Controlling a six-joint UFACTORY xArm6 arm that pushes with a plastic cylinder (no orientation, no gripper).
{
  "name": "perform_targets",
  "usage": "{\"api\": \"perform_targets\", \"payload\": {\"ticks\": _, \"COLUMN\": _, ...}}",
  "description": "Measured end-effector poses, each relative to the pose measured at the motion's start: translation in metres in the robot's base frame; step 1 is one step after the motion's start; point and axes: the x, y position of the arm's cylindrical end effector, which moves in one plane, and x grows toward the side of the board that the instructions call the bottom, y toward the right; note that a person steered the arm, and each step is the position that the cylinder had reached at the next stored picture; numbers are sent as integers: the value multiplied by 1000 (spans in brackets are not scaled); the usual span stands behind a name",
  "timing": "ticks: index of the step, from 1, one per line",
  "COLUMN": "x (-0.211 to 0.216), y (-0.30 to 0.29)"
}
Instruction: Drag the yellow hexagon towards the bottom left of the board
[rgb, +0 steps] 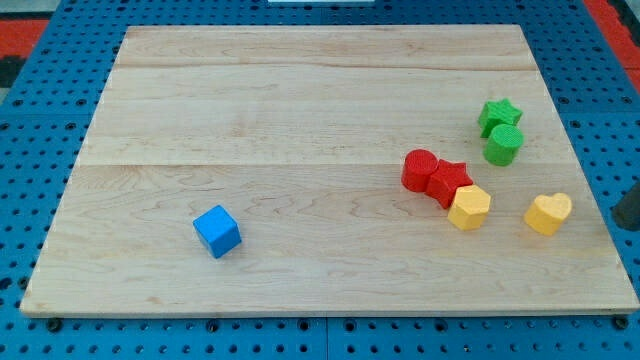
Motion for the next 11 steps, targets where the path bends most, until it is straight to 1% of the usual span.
{"api": "perform_targets", "payload": {"ticks": 1, "x": -11, "y": -111}}
{"api": "perform_targets", "payload": {"ticks": 2, "x": -44, "y": -188}}
{"api": "perform_targets", "payload": {"ticks": 3, "x": -49, "y": -241}}
{"api": "perform_targets", "payload": {"ticks": 4, "x": -3, "y": -248}}
{"api": "perform_targets", "payload": {"ticks": 5, "x": 20, "y": -235}}
{"api": "perform_targets", "payload": {"ticks": 6, "x": 37, "y": -284}}
{"api": "perform_targets", "payload": {"ticks": 7, "x": -15, "y": -336}}
{"api": "perform_targets", "payload": {"ticks": 8, "x": -48, "y": -343}}
{"api": "perform_targets", "payload": {"ticks": 9, "x": -65, "y": -316}}
{"api": "perform_targets", "payload": {"ticks": 10, "x": -105, "y": -327}}
{"api": "perform_targets", "payload": {"ticks": 11, "x": -116, "y": -432}}
